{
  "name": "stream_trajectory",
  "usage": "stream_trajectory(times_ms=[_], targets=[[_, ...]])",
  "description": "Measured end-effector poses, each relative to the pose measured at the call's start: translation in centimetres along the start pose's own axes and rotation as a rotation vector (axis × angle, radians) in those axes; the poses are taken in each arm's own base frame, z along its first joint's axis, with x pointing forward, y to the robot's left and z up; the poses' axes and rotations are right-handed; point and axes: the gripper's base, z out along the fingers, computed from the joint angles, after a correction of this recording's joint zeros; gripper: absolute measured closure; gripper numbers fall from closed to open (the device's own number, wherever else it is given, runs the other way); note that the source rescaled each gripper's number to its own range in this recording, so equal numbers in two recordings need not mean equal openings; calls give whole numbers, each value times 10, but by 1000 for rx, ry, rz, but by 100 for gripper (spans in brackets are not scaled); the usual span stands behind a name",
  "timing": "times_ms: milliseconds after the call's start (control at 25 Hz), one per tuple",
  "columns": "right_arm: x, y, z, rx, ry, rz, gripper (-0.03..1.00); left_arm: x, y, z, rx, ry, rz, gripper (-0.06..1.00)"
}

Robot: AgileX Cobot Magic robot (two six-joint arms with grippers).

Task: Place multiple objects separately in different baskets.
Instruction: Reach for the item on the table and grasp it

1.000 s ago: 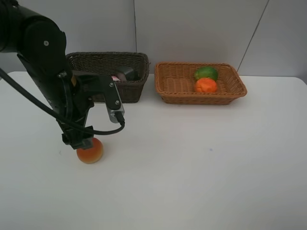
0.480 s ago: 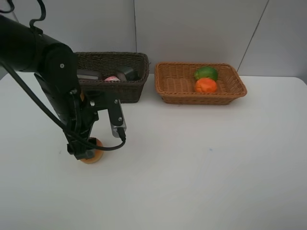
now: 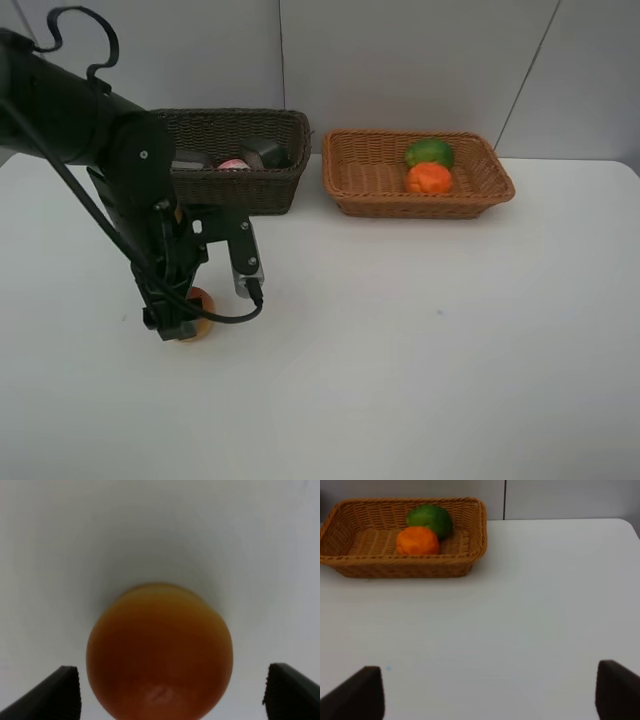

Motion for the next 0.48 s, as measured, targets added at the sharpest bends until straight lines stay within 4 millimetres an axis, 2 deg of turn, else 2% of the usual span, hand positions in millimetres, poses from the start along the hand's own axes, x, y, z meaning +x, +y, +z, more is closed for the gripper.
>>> stream_trajectory(times_ms=[480], targets=[[0,0,0,0,0,0,3,0,2,3,-15,3,17,-1]])
